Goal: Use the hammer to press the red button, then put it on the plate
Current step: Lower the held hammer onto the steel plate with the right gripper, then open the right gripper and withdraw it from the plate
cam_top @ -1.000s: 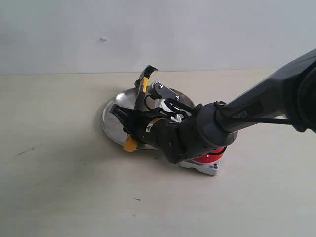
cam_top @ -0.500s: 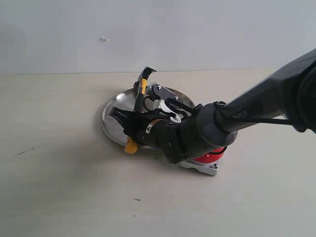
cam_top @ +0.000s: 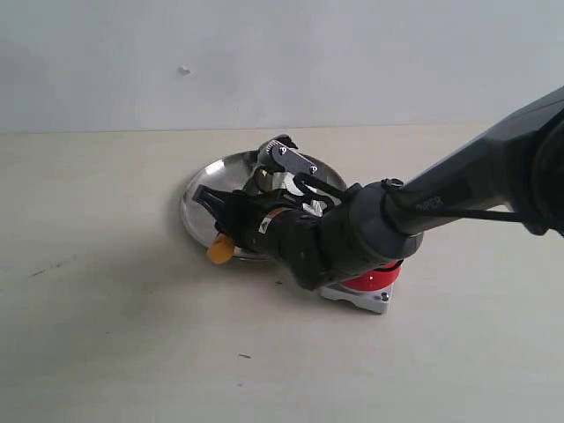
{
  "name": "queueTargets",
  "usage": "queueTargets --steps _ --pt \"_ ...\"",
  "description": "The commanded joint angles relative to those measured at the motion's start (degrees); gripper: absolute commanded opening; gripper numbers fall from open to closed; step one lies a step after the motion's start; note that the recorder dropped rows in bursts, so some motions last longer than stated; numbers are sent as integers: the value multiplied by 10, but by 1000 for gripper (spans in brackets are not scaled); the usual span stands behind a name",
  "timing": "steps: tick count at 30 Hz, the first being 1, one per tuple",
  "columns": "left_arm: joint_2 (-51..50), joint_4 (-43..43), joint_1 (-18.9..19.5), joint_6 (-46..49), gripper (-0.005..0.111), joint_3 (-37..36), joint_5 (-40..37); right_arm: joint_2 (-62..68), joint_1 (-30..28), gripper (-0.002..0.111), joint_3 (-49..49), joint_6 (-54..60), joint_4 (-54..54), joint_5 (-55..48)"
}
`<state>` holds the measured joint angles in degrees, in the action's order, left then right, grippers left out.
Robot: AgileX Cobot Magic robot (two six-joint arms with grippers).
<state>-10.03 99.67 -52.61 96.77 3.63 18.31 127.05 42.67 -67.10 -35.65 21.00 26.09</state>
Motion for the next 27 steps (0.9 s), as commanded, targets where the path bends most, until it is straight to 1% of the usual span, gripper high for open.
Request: queueTargets --steps 1,6,8,11,12,16,22,27 --pt "3 3 0 0 0 -4 0 -9 0 39 -7 16 -14 30" --pt "3 3 0 0 0 -4 0 -9 0 40 -7 16 -16 12" --pt "3 3 0 0 0 -4 0 -9 0 44 -7 17 -17 2" --pt "3 3 0 0 0 -4 0 -9 0 55 -7 22 -17 0" --pt "3 3 0 0 0 -4 0 -9 0 57 -7 22 -16 0" --pt "3 3 0 0 0 -4 0 -11 0 57 -7 21 -12 -14" --pt "3 3 0 0 0 -4 0 -25 0 56 -27 33 3 -112" --pt "3 3 0 0 0 -4 0 -60 0 56 -30 34 3 -152"
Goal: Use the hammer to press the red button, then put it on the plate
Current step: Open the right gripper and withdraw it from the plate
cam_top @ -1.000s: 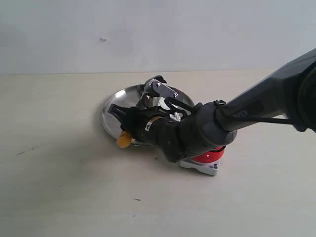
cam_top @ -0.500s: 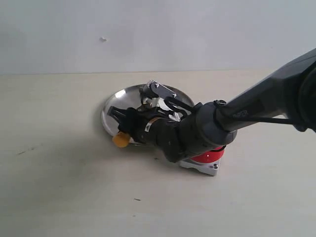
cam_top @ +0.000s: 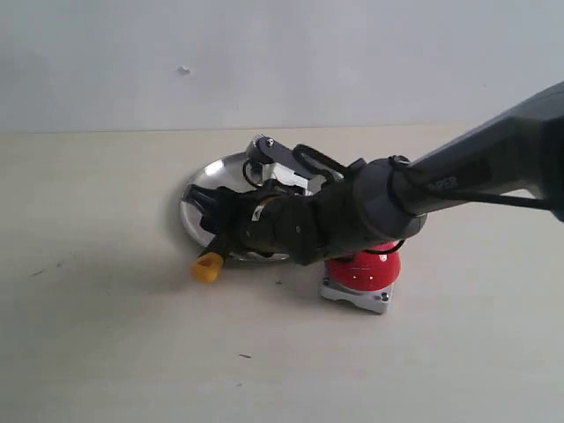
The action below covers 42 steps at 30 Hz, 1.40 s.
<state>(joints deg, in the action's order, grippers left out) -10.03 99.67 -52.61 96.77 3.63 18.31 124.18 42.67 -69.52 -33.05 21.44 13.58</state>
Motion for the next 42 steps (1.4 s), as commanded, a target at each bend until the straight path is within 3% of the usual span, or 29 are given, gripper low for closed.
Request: queueTargets --steps 1,7,8,11,12,17,20,23,28,34,38,42 --pt "3 3 0 0 0 -4 0 -39 0 55 -6 8 -2 -35" --pt "3 3 0 0 0 -4 0 -110 -1 45 -6 35 -8 -121" --pt "3 3 0 0 0 -4 0 -122 -1 40 -6 53 -8 -140" --pt "3 3 0 0 0 -4 0 -199 0 2 -6 154 -52 -281" --pt "3 3 0 0 0 -4 0 -228 0 0 0 161 -56 -311" --pt "3 3 0 0 0 -4 0 -413 35 0 130 212 -100 -327" --pt "3 3 0 0 0 -4 0 -514 56 0 200 209 -95 -404" --pt "3 3 0 0 0 -4 0 -551 56 0 203 209 -94 -460" --pt "3 3 0 0 0 -4 0 -587 56 0 203 212 -104 -462" --pt "3 3 0 0 0 -4 0 -595 53 0 214 214 -209 -456" --pt "3 3 0 1 0 -4 0 -637 1 0 292 214 -228 -370" --pt "3 3 0 1 0 -4 -2 -726 -114 0 424 214 -238 -273"
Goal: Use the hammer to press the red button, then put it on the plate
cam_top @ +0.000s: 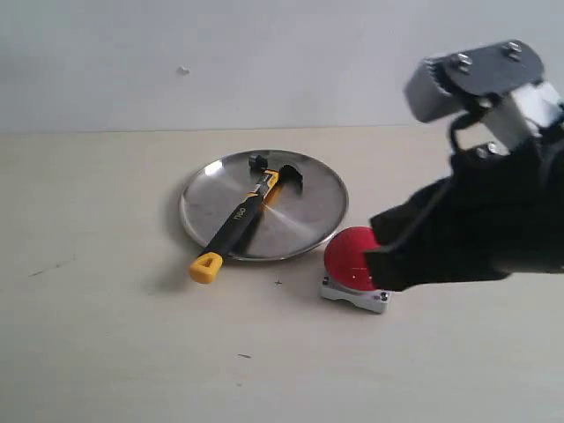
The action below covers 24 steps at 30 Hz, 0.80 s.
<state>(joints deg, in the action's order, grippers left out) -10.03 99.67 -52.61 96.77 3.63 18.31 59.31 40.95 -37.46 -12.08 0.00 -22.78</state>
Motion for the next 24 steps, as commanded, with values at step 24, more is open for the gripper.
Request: queueTargets --steps 24 --pt "3 3 0 1 0 -4 -2 -580 -531 0 325 69 -33 33"
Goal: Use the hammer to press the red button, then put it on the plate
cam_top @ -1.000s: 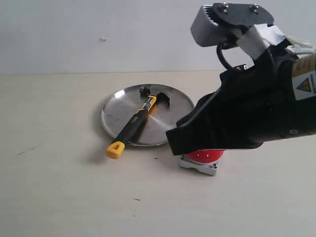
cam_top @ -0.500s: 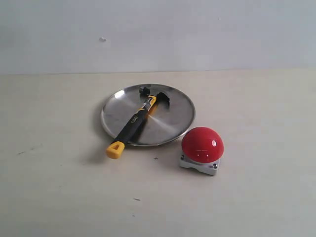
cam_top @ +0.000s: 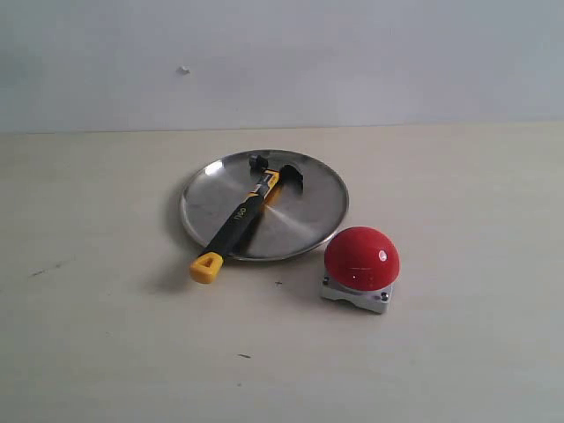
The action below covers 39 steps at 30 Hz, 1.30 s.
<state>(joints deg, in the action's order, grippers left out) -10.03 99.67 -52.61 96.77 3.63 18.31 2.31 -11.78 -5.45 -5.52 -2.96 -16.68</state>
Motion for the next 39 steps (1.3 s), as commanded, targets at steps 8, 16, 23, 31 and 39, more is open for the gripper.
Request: queueTargets --steps 8,16,23,31,39 --pt "3 3 0 1 0 -4 -2 -23 -4 0 54 -6 -3 -5" --pt "3 3 0 1 0 -4 -2 -23 -4 0 54 -6 0 -16" --pt "3 3 0 1 0 -4 -2 -23 -4 0 54 -6 1 -16" --pt "3 3 0 1 0 -4 -2 -23 -4 0 54 -6 1 -16" --pt "18 3 150 -4 0 -4 -10 -23 -4 0 54 -6 1 -16"
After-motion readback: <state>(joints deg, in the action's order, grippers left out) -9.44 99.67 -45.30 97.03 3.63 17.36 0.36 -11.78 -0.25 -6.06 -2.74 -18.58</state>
